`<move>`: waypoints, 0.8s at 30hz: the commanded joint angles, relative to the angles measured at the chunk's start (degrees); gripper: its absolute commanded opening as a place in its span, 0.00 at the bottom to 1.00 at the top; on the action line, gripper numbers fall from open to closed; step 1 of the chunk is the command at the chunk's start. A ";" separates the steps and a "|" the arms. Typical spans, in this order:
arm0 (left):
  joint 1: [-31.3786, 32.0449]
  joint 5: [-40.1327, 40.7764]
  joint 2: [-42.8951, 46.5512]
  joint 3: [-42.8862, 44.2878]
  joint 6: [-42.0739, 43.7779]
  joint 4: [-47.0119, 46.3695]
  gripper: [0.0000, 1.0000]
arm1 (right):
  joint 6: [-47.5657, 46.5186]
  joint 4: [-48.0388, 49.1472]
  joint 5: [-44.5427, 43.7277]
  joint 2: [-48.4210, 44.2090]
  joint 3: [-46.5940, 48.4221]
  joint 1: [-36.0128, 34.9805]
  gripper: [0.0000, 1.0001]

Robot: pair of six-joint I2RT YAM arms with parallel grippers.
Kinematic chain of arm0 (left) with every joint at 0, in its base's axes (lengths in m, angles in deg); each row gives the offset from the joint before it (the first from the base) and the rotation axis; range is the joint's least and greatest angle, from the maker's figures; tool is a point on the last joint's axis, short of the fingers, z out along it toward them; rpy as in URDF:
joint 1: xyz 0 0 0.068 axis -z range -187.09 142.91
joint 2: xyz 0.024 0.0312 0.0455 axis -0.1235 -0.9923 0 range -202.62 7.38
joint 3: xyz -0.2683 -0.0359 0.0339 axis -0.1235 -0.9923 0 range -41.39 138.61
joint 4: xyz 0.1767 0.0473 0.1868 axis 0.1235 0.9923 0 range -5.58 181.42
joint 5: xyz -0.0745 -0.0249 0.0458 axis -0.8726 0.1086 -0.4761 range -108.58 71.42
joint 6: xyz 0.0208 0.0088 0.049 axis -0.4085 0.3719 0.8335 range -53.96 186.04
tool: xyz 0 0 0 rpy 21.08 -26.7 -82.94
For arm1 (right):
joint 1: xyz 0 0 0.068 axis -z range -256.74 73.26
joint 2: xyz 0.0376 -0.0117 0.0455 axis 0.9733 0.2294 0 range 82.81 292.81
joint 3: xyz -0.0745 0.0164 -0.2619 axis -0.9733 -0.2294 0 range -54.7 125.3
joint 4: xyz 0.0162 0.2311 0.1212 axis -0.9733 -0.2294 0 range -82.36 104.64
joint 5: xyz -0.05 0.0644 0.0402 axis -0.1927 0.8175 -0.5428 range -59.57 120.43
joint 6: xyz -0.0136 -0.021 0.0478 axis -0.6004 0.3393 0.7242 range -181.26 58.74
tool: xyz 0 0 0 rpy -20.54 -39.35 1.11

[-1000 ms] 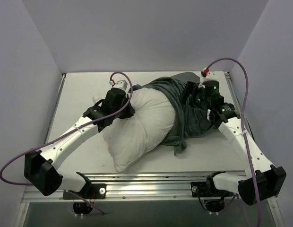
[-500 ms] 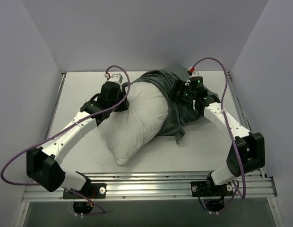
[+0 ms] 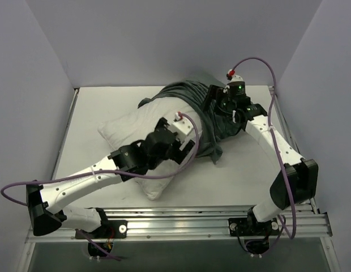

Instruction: Remove the pillowcase from the pillow

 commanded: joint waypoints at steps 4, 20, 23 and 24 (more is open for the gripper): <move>12.12 19.03 -11.73 1.09 7.67 -3.57 0.94 | -0.29 -8.38 -7.40 -11.30 -0.53 2.17 0.94; 11.96 38.04 -35.83 5.05 -2.32 3.35 0.99 | 0.85 -7.51 -5.73 -20.45 -11.70 9.65 0.97; 10.29 38.84 -38.74 7.16 -6.11 6.80 0.67 | 0.94 -5.84 -4.24 -21.07 -12.93 9.74 0.97; 10.02 38.84 -39.18 7.25 -6.65 7.06 0.56 | 0.94 -5.57 -3.89 -21.24 -13.11 9.92 0.97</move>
